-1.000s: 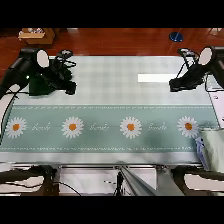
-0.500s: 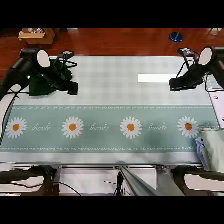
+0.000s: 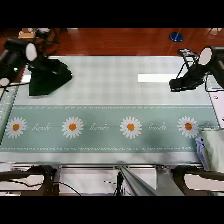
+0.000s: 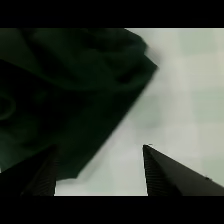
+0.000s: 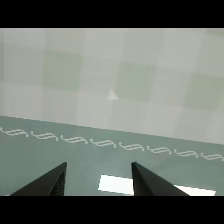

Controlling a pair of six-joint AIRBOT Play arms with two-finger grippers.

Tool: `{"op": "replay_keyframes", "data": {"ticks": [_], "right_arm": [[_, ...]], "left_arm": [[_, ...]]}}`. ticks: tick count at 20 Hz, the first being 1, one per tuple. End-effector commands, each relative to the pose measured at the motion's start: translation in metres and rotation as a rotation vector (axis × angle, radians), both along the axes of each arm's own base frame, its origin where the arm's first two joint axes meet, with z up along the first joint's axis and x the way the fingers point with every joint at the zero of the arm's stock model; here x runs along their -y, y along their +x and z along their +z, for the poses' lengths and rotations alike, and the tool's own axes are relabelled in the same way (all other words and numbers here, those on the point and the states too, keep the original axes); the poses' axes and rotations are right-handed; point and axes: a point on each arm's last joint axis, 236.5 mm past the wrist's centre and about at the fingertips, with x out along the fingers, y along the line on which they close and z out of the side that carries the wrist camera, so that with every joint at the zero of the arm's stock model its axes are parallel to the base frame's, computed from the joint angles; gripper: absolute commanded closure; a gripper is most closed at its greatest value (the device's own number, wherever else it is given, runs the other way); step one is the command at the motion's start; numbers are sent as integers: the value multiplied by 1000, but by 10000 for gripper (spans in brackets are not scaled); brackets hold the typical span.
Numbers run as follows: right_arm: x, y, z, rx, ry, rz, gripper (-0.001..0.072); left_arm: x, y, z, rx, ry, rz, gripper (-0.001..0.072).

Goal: Fold the shirts.

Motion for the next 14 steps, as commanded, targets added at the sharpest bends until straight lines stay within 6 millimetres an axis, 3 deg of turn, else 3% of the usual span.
{"op": "replay_keyframes", "data": {"ticks": [1,3,6,12,13,14], "right_arm": [[-1,0,0,-2,4,2,234],[-1,-1,0,-4,4,1,234],[-1,-1,0,-3,4,1,235],[-8,-4,-1,-20,34,-2,235],[-8,-5,-1,-21,36,-2,235],[-8,-5,-1,-21,36,-2,235]], "left_arm": [[-68,25,7,128,-24,200,79],[-95,22,-16,83,-20,254,80],[-116,23,-52,28,-17,289,80],[-119,22,-125,-93,-16,289,89],[-119,22,-131,-102,-16,288,141],[-119,21,-133,-107,-15,289,369]]}}
